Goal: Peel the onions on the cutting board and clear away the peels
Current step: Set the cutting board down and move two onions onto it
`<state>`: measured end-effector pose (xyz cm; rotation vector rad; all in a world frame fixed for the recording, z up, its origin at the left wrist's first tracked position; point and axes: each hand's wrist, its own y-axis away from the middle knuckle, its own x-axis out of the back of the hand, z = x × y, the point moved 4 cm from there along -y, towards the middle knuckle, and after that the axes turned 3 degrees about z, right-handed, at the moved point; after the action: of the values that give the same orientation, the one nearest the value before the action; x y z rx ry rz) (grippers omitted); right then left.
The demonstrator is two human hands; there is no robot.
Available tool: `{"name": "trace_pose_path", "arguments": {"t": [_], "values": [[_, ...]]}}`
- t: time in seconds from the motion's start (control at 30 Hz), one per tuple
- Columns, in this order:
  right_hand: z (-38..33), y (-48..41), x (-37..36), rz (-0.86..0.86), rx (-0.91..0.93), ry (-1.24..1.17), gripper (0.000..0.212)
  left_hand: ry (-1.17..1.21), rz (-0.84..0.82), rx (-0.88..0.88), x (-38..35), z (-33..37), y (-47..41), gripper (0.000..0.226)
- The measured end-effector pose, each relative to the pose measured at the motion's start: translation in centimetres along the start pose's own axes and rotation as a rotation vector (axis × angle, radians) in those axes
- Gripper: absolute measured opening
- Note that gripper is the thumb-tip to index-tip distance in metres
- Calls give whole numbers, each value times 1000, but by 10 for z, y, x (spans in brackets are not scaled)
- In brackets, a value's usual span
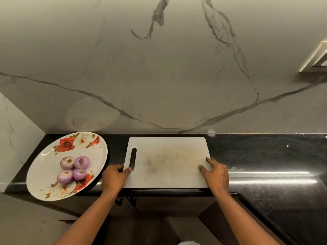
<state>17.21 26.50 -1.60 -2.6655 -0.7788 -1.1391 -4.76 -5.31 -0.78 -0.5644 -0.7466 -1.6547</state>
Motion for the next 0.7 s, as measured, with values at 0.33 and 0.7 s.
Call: {"name": "trace_pose_path", "arguments": {"t": [0.33,0.7], "values": [[-11,5,-11,56,19,115,53,-100,55,-128,3,0,-4,29],[-181,43,-108,-414,543,-19,45,63,314,-115,107,-36,-8,26]]}}
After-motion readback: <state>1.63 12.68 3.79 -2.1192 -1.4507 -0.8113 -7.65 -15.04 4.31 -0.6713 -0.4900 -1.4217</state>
